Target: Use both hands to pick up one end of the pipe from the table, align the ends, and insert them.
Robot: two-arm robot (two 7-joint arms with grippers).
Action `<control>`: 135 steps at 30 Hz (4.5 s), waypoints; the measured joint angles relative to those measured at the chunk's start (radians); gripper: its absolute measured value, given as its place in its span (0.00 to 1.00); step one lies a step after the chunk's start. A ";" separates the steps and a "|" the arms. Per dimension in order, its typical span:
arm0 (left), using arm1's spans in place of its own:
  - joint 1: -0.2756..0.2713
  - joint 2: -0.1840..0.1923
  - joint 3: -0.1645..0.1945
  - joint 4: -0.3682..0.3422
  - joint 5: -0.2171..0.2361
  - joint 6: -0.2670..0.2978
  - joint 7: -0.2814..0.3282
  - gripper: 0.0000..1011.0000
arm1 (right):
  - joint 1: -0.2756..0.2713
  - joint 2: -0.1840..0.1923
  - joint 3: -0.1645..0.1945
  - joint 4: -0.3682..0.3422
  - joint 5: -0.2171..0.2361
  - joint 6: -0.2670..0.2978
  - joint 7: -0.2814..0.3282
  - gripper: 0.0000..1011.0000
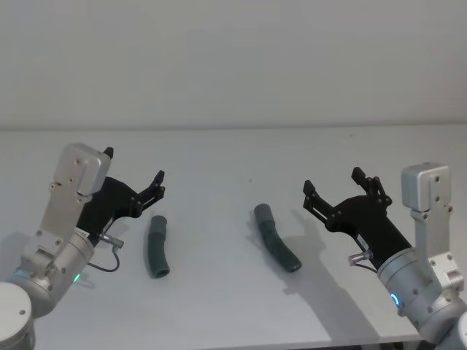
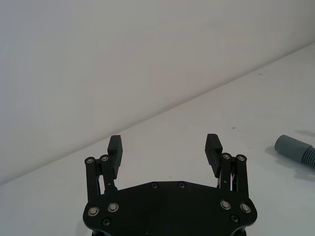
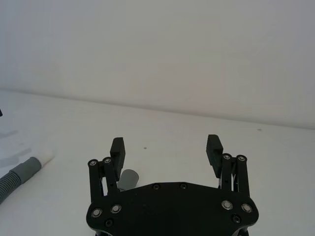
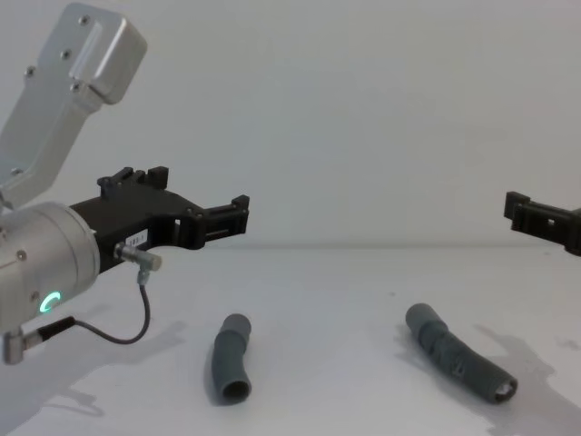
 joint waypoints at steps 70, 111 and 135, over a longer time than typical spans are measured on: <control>0.000 0.000 0.000 0.000 0.000 0.000 0.000 0.99 | 0.000 0.000 0.000 0.000 0.000 0.000 0.000 0.99; 0.114 -0.029 -0.048 -0.232 -0.094 0.421 0.054 0.99 | 0.000 0.000 0.000 0.000 0.000 0.000 0.000 0.99; 0.135 -0.096 -0.078 -0.262 -0.143 0.590 0.081 0.99 | 0.000 0.000 0.000 0.000 0.000 0.000 0.000 0.99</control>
